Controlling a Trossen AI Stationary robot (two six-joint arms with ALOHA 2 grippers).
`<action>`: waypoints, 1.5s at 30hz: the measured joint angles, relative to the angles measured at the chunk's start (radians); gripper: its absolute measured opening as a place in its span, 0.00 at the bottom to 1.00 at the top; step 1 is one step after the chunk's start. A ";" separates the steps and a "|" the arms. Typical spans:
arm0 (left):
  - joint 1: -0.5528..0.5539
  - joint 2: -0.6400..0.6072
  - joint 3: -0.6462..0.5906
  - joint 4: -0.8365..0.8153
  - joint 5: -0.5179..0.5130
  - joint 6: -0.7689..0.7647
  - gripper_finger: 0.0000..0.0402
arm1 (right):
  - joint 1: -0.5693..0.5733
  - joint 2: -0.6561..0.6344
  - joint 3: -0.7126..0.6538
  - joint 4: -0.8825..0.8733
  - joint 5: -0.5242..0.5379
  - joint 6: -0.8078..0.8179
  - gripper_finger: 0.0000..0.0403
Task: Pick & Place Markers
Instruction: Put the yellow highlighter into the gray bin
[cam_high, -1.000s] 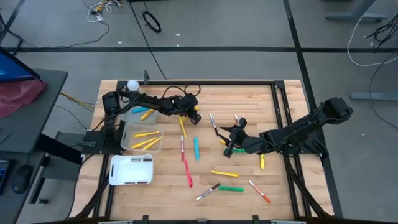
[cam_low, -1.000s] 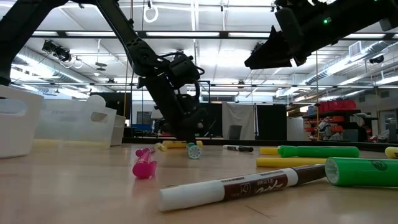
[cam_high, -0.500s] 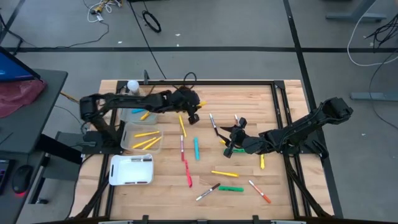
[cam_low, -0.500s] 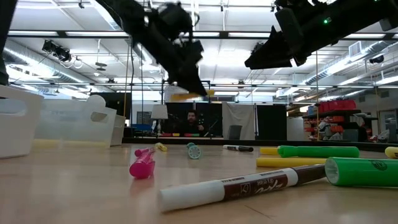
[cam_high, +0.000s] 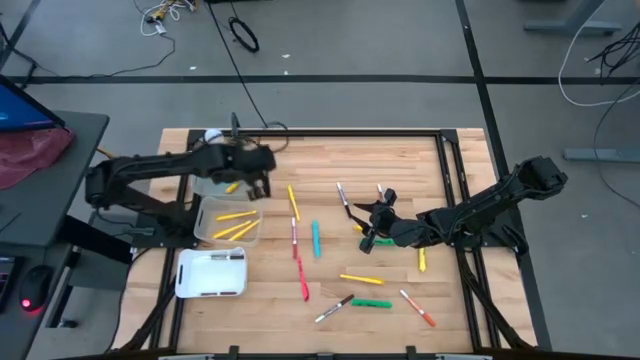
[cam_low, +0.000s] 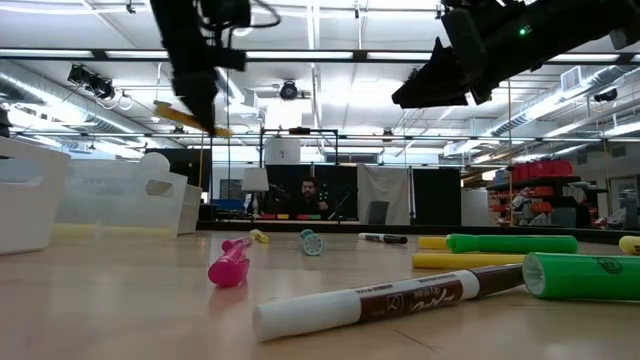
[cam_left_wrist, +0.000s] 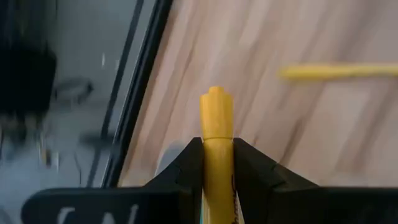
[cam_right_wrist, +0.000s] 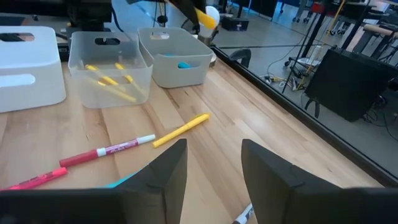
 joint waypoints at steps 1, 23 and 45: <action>0.028 -0.013 0.000 -0.049 0.001 -0.019 0.17 | 0.000 0.000 0.000 -0.001 0.000 -0.001 0.38; 0.537 -0.094 -0.357 0.203 0.449 0.154 0.17 | -0.001 0.000 0.000 0.001 -0.018 -0.007 0.38; 0.610 -0.094 -0.552 0.457 0.569 0.262 0.19 | -0.002 0.000 0.000 0.002 -0.017 -0.018 0.38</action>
